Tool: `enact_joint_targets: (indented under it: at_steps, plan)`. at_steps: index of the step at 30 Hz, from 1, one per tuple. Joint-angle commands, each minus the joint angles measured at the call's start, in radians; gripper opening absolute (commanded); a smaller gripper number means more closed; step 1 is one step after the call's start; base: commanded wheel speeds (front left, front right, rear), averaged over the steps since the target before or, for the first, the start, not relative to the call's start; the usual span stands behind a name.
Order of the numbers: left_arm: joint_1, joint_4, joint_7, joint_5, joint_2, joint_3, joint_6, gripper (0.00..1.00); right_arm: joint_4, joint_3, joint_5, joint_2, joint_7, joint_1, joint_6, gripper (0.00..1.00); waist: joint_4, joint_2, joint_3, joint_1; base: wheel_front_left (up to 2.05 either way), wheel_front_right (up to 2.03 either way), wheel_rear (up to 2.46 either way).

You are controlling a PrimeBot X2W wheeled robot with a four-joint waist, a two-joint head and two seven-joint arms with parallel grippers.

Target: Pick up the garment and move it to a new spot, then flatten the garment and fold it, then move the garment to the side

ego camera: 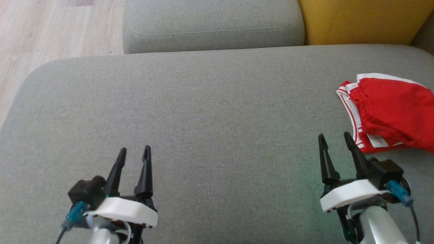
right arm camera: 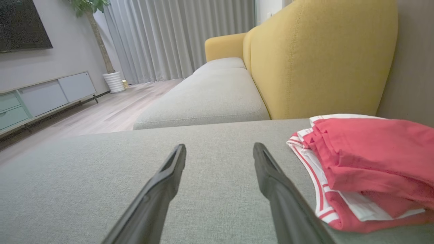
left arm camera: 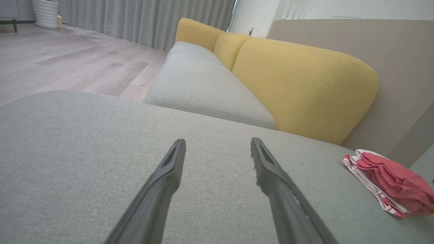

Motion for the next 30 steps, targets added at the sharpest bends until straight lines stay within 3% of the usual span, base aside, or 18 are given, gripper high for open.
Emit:
enact_joint_targets:
  at_steps: [1, 13, 29, 30]
  plan:
    - [-0.029, -0.039, -0.005, 0.003, 0.007, 0.043, 0.007, 1.0, -0.037, 0.028, -0.006, 0.004, -0.013, -0.024, 0.003, 1.0, 0.0, -0.0001, 0.0, 0.0001, 0.0, 0.0, 0.0]
    - [-0.02, -0.078, -0.005, 0.025, 0.007, 0.059, 0.006, 1.0, -0.034, 0.04, 0.027, 0.004, -0.021, -0.029, 0.003, 1.0, 0.0, -0.0001, -0.001, 0.0001, 0.0, 0.0, 0.0]
    - [0.001, -0.05, -0.005, -0.053, 0.007, 0.093, 0.015, 1.0, -0.027, 0.059, 0.057, 0.004, -0.024, -0.036, 0.003, 1.0, -0.006, -0.0001, -0.003, 0.0001, 0.0, 0.0, 0.0]
    - [0.035, -0.017, 0.0, -0.05, 0.0, 0.054, 0.016, 0.0, 0.002, 0.032, 0.053, 0.002, -0.012, 0.0, 0.0, 0.0, -0.006, -0.0001, -0.003, 0.0001, 0.0, 0.0, 0.0]
